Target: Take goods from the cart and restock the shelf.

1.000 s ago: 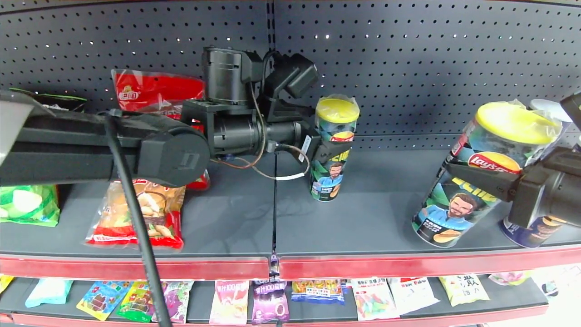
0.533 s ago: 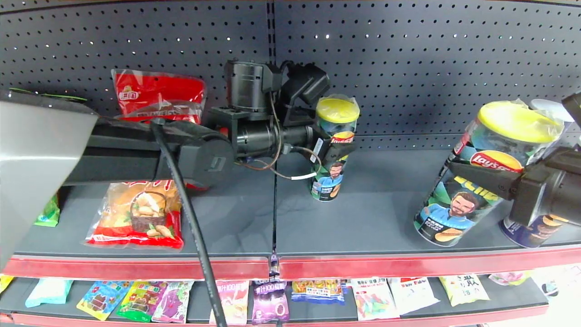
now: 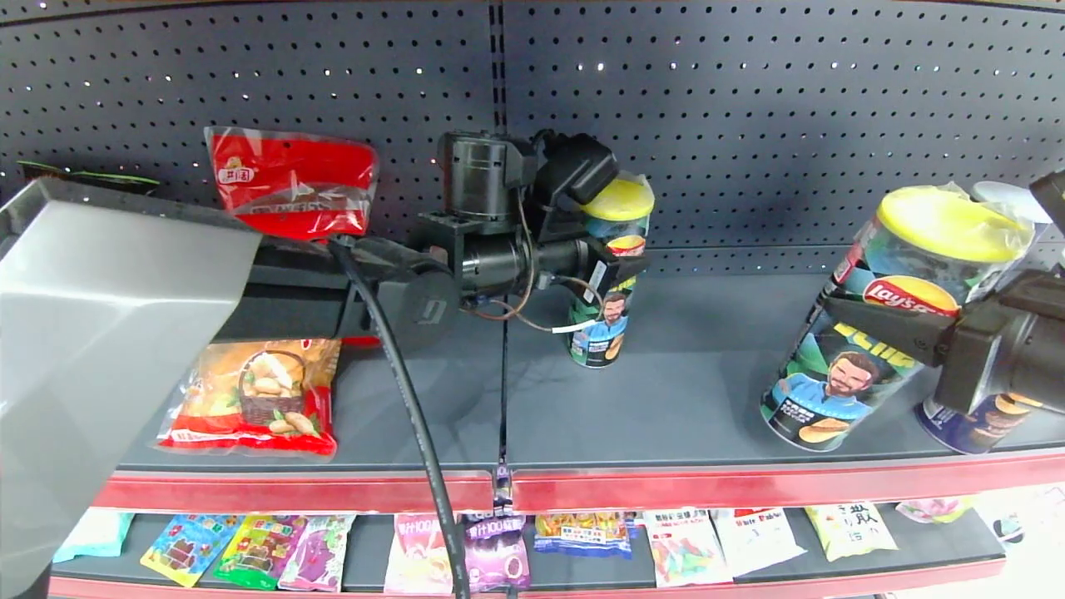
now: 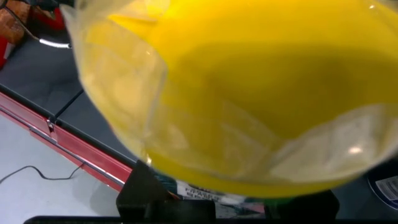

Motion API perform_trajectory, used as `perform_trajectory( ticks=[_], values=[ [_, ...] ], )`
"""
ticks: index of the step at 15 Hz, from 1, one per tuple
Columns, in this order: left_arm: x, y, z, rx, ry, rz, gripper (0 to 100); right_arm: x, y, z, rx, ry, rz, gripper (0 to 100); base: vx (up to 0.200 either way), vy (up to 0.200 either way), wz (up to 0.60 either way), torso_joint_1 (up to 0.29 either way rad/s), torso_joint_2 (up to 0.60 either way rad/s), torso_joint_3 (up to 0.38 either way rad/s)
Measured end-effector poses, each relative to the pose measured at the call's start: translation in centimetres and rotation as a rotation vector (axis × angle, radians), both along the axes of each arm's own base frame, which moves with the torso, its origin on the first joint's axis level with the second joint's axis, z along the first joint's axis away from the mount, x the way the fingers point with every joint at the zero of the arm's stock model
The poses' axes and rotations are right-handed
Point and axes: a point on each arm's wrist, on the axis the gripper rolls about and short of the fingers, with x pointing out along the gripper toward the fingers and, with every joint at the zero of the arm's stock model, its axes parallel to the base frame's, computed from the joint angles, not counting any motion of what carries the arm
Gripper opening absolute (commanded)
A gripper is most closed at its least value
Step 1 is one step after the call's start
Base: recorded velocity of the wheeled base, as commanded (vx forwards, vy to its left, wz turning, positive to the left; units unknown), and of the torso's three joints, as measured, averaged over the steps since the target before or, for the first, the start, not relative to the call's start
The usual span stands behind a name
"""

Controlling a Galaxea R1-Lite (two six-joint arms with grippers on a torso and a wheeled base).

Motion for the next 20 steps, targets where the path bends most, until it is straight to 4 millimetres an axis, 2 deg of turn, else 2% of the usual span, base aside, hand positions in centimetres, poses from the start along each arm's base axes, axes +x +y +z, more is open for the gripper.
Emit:
perform_trajectory(
  ticks=[5, 12, 15, 20],
  values=[
    [-0.4, 0.2, 0.1, -0.002, 0.018, -0.055, 0, 0.1, 0.0, -0.1, -0.002, 0.004, -0.001, 0, 0.000, 0.000, 0.00, 0.000, 0.00, 0.000],
    [-3.7, 2.3, 1.7, -0.014, 0.070, -0.319, 0, 0.2, 0.1, -0.2, -0.003, 0.011, -0.001, 0, 0.000, 0.000, 0.00, 0.000, 0.00, 0.000],
    [-4.8, 2.9, 1.1, 0.017, 0.046, -0.402, 0, 0.2, 0.1, -0.1, -0.001, 0.008, 0.000, 0, 0.000, 0.000, 0.00, 0.000, 0.00, 0.000],
    [-6.0, 3.5, 0.1, 0.044, 0.066, -0.435, 0, 0.3, 0.1, -0.1, -0.001, 0.008, 0.001, 0, 0.000, 0.000, 0.00, 0.000, 0.00, 0.000]
  ],
)
